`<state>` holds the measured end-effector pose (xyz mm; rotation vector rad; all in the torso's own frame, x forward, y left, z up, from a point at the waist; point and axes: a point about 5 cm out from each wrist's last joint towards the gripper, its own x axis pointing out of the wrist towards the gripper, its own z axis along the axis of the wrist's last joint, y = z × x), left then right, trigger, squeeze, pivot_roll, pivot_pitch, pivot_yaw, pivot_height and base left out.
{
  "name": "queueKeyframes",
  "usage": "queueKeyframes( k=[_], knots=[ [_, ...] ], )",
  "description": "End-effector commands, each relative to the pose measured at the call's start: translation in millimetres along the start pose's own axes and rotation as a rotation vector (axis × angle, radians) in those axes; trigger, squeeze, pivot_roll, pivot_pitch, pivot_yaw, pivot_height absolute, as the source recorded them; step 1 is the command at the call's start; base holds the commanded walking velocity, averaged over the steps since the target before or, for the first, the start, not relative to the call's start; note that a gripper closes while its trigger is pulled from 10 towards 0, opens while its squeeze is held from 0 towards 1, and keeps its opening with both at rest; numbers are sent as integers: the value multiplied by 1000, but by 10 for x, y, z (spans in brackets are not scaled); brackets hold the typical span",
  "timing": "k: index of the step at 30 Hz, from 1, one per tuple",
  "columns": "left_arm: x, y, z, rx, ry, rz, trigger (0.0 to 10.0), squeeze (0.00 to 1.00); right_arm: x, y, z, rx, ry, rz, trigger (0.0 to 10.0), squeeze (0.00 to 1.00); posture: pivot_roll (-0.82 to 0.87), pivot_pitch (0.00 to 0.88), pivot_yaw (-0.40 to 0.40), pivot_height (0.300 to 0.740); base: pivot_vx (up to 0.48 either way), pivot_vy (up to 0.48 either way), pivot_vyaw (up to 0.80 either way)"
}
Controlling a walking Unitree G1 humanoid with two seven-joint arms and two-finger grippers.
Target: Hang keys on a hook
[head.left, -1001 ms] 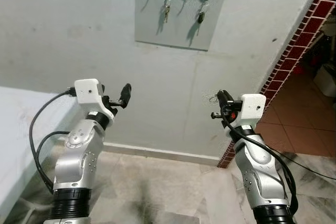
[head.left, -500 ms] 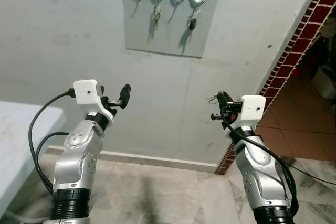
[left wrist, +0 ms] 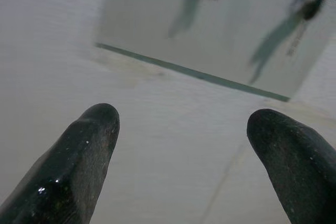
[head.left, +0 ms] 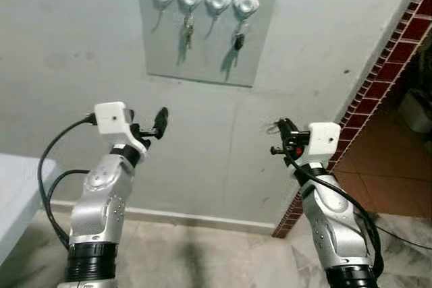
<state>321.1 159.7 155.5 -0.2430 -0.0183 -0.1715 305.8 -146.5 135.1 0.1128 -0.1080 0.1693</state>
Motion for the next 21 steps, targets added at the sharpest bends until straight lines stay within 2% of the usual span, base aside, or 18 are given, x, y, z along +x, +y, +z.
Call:
queueKeyframes(
  k=[1,9,21],
  knots=[
    [25,-96,4,-4,-3,-29,10000,0,-12,-93,73,-10,-23,-21,10000,0,28,0,-68,732,371,0,0],
    [37,-96,3,1,-3,-7,10000,0,0,-86,79,-12,-23,-15,10000,0,29,0,-70,732,365,0,0],
    [58,-98,26,17,-21,29,10000,0,13,-121,52,1,10,-53,10000,0,24,0,-72,732,0,0,0]
  ],
)
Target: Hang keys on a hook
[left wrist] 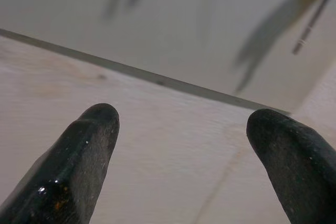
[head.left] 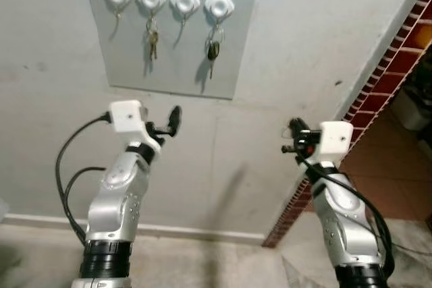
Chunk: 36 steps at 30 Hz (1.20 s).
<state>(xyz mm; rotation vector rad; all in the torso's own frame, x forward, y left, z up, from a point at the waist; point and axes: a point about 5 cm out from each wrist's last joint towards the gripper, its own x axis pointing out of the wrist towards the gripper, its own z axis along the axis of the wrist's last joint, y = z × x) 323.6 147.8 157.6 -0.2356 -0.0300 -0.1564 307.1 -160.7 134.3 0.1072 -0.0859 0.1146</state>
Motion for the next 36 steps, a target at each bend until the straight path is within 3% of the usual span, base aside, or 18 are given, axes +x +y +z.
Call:
queueKeyframes(
  k=[1,10,16,20,27,36],
  knots=[
    [15,15,38,8,-10,13,10000,0,23,18,43,11,-7,-4,10000,0,24,0,-72,732,0,0,0],
    [53,-94,145,37,-26,-85,10000,0,121,21,69,-13,48,-25,10000,0,17,0,-69,732,0,0,0],
    [92,-164,237,70,-52,-132,10000,0,221,41,174,-20,24,26,10000,0,15,0,-69,732,0,0,0],
    [110,-148,269,47,-50,-128,10000,0,313,53,288,-35,-14,36,10000,0,18,0,-71,732,0,0,0],
    [84,-115,228,0,-28,-117,10000,0,255,107,260,-21,-24,59,10000,0,22,0,-70,732,0,0,0],
    [62,-101,205,-17,-13,-111,10000,0,158,188,168,16,-4,57,10000,0,19,0,-64,732,0,332,0]
  ],
)
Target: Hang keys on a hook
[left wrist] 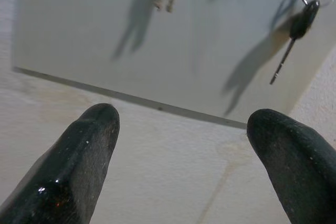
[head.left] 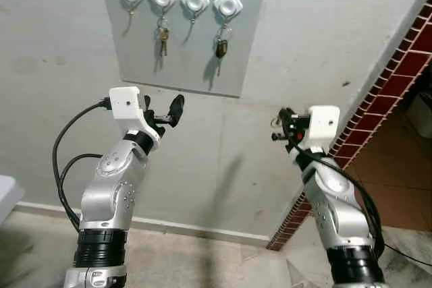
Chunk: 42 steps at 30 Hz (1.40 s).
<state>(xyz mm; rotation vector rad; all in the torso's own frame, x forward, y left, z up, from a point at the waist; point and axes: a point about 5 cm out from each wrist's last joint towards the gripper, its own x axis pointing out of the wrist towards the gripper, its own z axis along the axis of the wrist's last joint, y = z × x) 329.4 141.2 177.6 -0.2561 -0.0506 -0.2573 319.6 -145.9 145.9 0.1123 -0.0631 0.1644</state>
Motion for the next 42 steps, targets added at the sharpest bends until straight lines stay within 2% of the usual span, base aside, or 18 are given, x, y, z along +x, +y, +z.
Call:
queueKeyframes(
  k=[1,23,31,39,42],
  knots=[
    [-15,-3,28,4,0,-10,10000,0,-14,65,59,14,-25,10,10000,0,18,0,-61,732,0,368,0],
    [-23,-26,6,2,14,-18,10000,0,-55,79,48,28,-20,1,10000,0,16,0,-57,732,0,369,0],
    [-6,-27,-11,51,29,-1,10000,0,-65,83,41,29,-17,-1,10000,0,12,0,-54,732,0,0,0],
    [3,-48,-23,53,33,-9,10000,0,-66,71,50,34,-22,-9,10000,0,10,0,-51,732,0,0,0],
    [9,-79,-24,84,34,-32,10000,0,-60,71,63,29,-35,-5,10000,0,10,0,-51,732,0,0,0]
  ],
)
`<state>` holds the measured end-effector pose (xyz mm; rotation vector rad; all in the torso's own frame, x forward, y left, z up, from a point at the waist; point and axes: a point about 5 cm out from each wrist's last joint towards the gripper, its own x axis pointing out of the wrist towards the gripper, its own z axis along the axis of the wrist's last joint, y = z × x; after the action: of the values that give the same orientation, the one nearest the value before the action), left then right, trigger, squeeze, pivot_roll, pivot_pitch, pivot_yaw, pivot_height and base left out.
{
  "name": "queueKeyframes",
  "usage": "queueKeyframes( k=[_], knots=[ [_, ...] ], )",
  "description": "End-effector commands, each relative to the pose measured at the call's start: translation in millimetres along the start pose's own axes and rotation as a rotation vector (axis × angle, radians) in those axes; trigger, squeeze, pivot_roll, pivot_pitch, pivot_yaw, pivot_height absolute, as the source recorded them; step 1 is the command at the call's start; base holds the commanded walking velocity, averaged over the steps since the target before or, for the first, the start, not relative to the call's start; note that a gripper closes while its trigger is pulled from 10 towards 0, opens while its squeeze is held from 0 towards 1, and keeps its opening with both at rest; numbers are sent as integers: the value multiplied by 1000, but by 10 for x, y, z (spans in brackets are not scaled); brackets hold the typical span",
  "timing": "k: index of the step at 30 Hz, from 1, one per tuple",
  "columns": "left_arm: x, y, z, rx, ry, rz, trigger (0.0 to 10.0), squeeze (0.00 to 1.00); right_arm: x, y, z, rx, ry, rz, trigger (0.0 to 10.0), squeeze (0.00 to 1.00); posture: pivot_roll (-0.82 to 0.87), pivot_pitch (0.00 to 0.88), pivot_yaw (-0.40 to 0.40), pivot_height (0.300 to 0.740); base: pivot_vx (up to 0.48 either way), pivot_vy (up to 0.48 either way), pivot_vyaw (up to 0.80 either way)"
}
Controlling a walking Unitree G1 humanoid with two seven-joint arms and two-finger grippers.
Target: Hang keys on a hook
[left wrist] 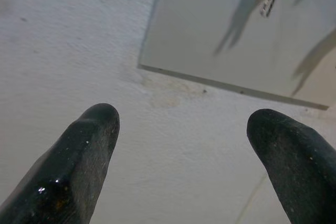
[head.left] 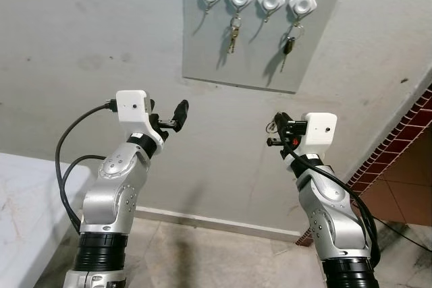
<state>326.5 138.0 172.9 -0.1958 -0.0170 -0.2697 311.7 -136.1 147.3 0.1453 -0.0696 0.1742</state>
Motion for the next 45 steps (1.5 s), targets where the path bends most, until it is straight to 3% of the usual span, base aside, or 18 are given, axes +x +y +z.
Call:
queueKeyframes(
  k=[1,10,20,27,45],
  knots=[
    [33,-58,31,38,-8,-29,10000,0,6,-38,65,-8,-32,-11,10000,0,10,0,-51,732,0,0,0],
    [63,-87,54,91,3,-86,10000,0,84,28,186,-53,-109,48,10000,0,-16,0,-9,732,0,0,0],
    [96,-308,43,129,-1,-221,10000,0,165,86,290,21,-166,111,10000,0,-12,0,-3,732,0,0,0],
    [166,-410,113,156,-29,-271,10000,0,328,129,468,-15,-232,141,10000,0,-12,0,-13,732,0,0,0],
    [297,-421,347,159,-88,-296,10000,0,596,319,819,4,-345,238,10000,0,-10,0,-31,732,0,0,0]
  ],
)
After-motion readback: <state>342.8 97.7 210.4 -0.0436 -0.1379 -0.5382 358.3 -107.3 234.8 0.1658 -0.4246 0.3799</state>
